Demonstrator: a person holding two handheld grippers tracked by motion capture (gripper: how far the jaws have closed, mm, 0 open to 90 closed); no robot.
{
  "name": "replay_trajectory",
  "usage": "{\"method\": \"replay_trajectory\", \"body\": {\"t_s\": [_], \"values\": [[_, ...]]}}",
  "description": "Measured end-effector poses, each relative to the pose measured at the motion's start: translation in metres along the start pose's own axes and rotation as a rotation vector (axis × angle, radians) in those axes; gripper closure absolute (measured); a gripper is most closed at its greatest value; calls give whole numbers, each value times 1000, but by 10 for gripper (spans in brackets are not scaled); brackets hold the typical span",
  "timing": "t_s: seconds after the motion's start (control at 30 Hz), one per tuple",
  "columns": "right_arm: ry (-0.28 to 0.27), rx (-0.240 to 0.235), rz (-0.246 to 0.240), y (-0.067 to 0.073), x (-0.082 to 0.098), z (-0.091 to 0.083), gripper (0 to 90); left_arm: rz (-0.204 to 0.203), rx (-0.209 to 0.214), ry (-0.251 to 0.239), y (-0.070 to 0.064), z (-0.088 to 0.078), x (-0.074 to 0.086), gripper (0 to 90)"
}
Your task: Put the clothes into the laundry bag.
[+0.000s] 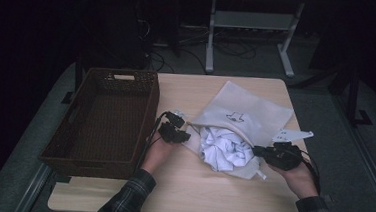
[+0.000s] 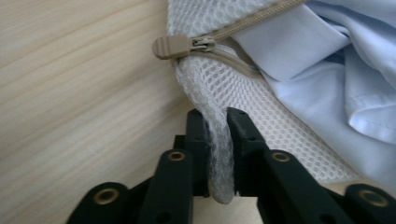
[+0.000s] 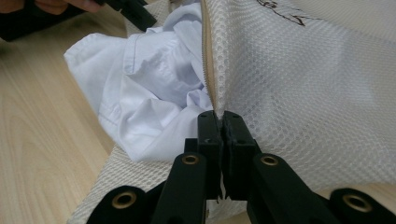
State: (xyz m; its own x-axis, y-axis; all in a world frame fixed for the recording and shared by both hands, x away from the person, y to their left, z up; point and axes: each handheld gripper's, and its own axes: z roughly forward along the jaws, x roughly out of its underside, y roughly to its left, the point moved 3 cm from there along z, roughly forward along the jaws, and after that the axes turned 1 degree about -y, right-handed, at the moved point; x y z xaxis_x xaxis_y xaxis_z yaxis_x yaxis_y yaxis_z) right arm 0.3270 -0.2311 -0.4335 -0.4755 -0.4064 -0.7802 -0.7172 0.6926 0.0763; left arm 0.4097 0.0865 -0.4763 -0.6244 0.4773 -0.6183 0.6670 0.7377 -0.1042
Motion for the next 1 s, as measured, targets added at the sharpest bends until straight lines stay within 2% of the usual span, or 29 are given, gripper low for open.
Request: {"method": "replay_trajectory", "body": {"t_s": [0.2, 0.33, 0.4, 0.5, 0.77, 0.9, 1.0], "values": [[-4, 30, 17, -10, 2, -4, 862, 17, 26, -2, -13, -7, 4, 835], [-4, 51, 32, -18, 4, -6, 861, 54, 37, -2, -26, -15, 7, 835], [-5, 59, 43, -23, 5, -6, 861, 79, 47, -8, -36, -20, 12, 835], [-5, 71, 58, -29, 5, -5, 861, 87, 67, -22, -45, -25, 17, 835], [-6, 104, 78, -42, 4, 0, 861, 147, 110, -48, -74, -35, 36, 834], [-5, 106, 91, -47, 4, 4, 848, 170, 115, -63, -84, -37, 44, 835], [-8, 109, 88, -46, 3, 4, 815, 174, 123, -75, -86, -39, 48, 836]]}}
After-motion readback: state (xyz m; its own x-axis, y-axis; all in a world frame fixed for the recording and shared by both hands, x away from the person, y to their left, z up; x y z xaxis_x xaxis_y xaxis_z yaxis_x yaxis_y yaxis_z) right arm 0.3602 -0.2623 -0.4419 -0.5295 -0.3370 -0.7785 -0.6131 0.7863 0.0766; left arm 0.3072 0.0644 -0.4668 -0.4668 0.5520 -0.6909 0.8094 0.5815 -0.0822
